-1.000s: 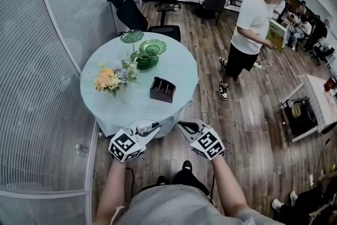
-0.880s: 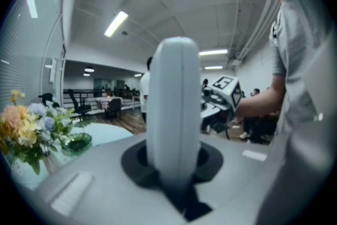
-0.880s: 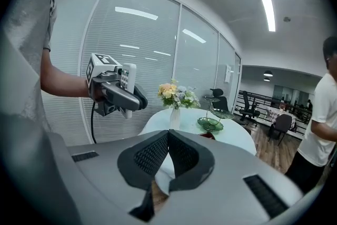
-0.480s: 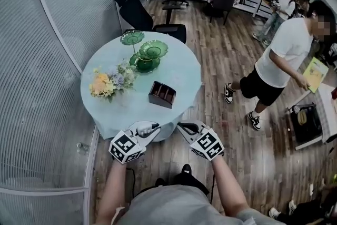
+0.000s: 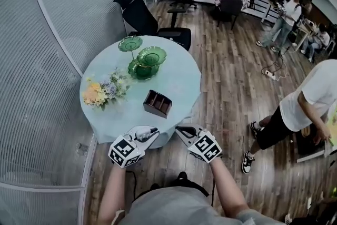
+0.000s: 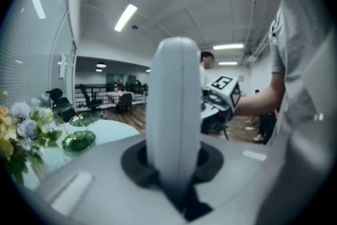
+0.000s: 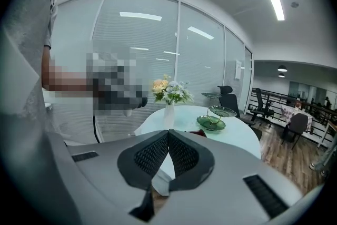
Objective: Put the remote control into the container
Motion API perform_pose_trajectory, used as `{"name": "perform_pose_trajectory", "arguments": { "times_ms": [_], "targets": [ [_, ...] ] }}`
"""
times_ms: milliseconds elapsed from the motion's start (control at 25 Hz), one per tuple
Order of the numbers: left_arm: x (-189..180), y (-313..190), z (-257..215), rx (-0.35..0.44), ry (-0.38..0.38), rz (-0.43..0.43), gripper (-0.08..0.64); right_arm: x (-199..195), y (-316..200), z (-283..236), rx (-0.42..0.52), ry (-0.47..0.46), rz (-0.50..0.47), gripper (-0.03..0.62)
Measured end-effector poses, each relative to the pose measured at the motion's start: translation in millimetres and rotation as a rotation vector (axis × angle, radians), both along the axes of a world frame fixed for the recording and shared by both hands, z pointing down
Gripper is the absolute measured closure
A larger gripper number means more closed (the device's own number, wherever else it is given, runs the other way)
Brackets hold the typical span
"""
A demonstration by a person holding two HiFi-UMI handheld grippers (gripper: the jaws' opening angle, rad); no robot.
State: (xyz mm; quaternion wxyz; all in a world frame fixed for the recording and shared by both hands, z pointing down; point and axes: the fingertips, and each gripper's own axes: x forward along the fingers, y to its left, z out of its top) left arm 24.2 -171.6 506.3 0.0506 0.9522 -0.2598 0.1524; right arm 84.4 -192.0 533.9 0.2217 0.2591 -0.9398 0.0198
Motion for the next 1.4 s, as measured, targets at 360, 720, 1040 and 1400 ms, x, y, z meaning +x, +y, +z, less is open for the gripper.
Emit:
{"name": "perform_pose_trajectory", "arguments": {
  "times_ms": [360, 720, 1040, 1400],
  "targets": [
    [32, -26, -8, 0.014, -0.013, -0.066, 0.518, 38, -30, -3, 0.008, 0.004, -0.06, 0.575],
    [48, -34, -10, 0.024, -0.026, -0.121, 0.518, 55, -44, -6, 0.022, 0.003, -0.117, 0.575],
    [57, -44, -13, 0.041, -0.01, -0.127, 0.518, 62, -51, -5, 0.032, 0.021, -0.139, 0.575],
    [39, -59, -7, 0.027, 0.0, -0.138, 0.518, 43, -71, -1, 0.03, 0.037, -0.149, 0.574]
  ]
}}
